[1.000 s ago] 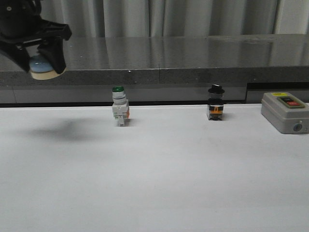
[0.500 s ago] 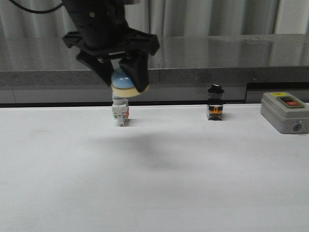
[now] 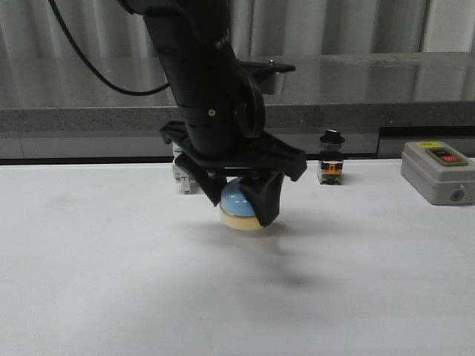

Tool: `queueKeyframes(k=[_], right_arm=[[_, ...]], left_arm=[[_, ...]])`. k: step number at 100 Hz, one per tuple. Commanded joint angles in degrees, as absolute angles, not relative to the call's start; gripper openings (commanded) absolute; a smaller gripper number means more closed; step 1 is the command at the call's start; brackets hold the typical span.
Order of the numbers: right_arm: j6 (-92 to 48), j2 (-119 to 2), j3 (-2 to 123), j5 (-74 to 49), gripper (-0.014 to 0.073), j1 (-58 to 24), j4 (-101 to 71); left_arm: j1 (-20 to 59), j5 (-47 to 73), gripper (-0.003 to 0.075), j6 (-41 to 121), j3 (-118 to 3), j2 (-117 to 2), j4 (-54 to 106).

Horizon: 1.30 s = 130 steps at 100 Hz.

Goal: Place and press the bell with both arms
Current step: 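Lift the blue bell with the left gripper and carry it toward the table center, then set the bell down in front of the green button and open the left gripper, then raise the left gripper away from the bell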

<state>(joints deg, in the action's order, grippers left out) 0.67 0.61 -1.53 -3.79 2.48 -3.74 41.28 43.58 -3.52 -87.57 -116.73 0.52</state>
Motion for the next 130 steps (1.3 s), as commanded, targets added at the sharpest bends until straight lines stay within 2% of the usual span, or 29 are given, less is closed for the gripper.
queueKeyframes(k=[1, 26, 69, 78, 95, 96, 107, 130], right_arm=[[0.6, 1.3, -0.7, 0.9, -0.0060, 2.8, -3.4], [0.6, 1.3, -0.7, 0.9, -0.0060, 2.8, -3.4], [0.6, 1.3, -0.7, 0.9, -0.0060, 2.8, -3.4], [0.6, 1.3, -0.7, 0.9, -0.0060, 2.8, -3.4], [0.6, 1.3, -0.7, 0.9, -0.0060, 2.8, -3.4], [0.6, 1.3, -0.7, 0.9, -0.0060, 2.8, -3.4], [0.6, 1.3, -0.7, 0.9, -0.0060, 2.8, -3.4], [0.6, 1.3, -0.7, 0.9, -0.0060, 2.8, -3.4]], left_arm=[[41.7, 41.1, 0.0346, -3.0, -89.4, -114.2, 1.0], [41.7, 40.1, 0.0540, -1.9, -89.4, -114.3, 1.0], [41.5, 40.3, 0.0522, -2.1, -89.4, -111.3, 0.9], [40.7, 40.3, 0.0440, -3.3, -89.4, -108.5, 0.4], [37.0, 40.6, 0.0159, -4.1, -89.4, -103.0, 0.3], [36.6, 40.7, 0.0125, -4.1, -89.4, -102.5, 0.3], [32.5, 42.2, -0.0023, -4.3, -89.4, -99.7, 0.6], [23.1, 43.6, -0.0020, -5.8, -87.1, -94.3, 1.1]])
